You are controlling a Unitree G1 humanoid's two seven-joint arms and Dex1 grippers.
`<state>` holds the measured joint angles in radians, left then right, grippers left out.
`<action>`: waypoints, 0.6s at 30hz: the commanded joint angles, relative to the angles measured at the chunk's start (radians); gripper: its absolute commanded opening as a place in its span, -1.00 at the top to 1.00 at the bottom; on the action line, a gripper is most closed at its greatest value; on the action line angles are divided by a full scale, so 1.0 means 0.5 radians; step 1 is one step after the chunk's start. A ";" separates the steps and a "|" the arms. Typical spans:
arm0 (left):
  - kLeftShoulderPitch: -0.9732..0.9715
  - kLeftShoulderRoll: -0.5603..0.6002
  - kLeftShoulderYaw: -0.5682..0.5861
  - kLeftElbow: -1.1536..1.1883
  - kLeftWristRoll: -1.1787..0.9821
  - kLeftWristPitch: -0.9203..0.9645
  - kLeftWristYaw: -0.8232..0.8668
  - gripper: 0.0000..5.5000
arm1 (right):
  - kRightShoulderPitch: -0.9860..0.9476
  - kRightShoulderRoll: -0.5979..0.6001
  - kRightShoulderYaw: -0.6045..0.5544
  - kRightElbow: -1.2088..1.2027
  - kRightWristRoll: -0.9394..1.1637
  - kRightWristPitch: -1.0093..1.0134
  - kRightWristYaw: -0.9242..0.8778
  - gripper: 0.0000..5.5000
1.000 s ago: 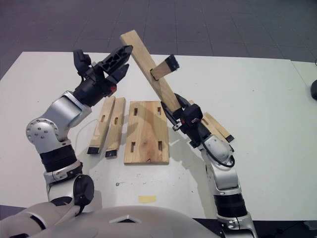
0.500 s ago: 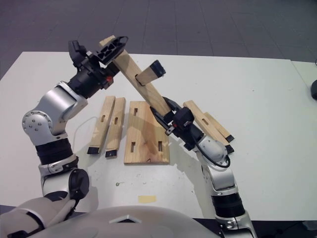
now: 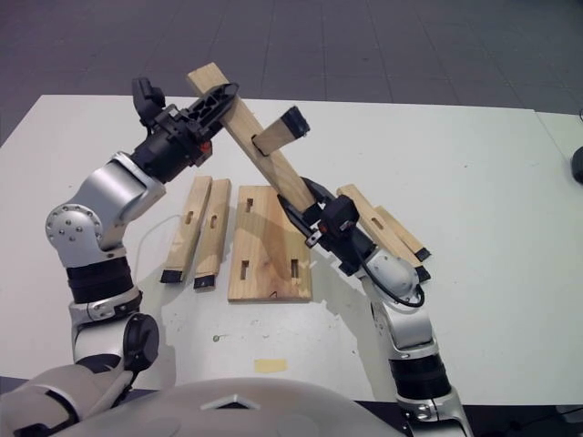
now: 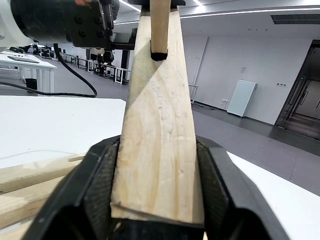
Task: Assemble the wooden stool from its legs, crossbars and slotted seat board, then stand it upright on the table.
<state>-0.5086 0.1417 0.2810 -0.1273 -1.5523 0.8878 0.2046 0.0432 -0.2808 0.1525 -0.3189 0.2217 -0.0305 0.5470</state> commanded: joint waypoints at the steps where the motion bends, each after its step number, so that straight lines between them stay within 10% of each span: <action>1: -0.050 0.007 -0.026 0.001 0.000 -0.033 -0.015 0.57 | -0.024 -0.012 -0.026 0.016 0.003 0.023 -0.007 0.26; 18: 0.208 0.500 0.269 -0.135 0.480 -0.268 -0.306 0.62 | 0.333 -0.430 -0.144 0.037 -0.163 0.693 -0.015 -0.59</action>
<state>-0.4469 0.3340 0.4064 -0.1741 -1.3846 0.7621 0.0859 0.1815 -0.4444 0.0448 -0.2879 0.1693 0.2610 0.5017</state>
